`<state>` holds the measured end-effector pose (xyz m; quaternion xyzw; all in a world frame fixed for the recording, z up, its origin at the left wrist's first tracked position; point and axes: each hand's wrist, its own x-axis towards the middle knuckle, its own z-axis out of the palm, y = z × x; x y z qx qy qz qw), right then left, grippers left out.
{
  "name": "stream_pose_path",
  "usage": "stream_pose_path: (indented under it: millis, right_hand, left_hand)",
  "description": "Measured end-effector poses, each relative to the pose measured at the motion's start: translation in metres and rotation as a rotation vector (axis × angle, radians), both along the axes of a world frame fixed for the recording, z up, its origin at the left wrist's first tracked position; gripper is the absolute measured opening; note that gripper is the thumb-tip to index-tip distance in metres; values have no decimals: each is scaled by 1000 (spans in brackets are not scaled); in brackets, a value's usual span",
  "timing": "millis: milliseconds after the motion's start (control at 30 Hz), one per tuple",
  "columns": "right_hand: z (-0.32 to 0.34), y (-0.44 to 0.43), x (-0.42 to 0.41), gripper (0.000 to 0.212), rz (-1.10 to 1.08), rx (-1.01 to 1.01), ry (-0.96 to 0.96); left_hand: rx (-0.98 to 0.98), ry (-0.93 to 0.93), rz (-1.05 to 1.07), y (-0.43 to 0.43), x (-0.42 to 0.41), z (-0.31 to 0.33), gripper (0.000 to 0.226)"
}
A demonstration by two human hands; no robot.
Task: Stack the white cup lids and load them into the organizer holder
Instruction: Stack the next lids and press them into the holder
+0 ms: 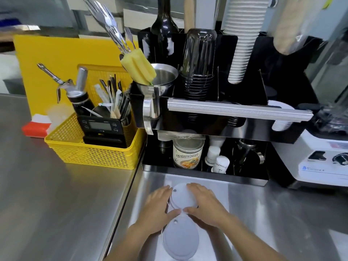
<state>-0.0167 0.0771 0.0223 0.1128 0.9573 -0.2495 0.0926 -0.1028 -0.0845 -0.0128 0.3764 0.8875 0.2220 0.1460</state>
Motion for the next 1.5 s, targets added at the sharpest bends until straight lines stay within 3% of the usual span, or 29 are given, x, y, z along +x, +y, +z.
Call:
stream_pose_path:
  millis: [333, 467, 600, 700, 1033, 1200, 1500]
  right_hand:
    - [21, 10, 2, 66, 15, -9, 203]
    - [66, 15, 8, 73, 56, 96, 362]
    - [115, 30, 20, 60, 50, 188, 505]
    - [158, 44, 33, 63, -2, 232, 590]
    - [268, 111, 75, 63, -139, 361, 792]
    - [291, 152, 76, 53, -235, 367, 777]
    - [279, 199, 42, 51, -285, 330, 505]
  left_hand:
    - [181, 50, 18, 9, -2, 31, 67]
    - [296, 131, -21, 16, -1, 72, 75]
    - [406, 269, -91, 30, 1, 127, 82]
    - [490, 382, -170, 47, 3, 174, 85]
    - [634, 637, -385, 139, 14, 293, 72]
    - [595, 596, -433, 191, 10, 318, 75]
    - [378, 462, -436, 248, -25, 292, 49]
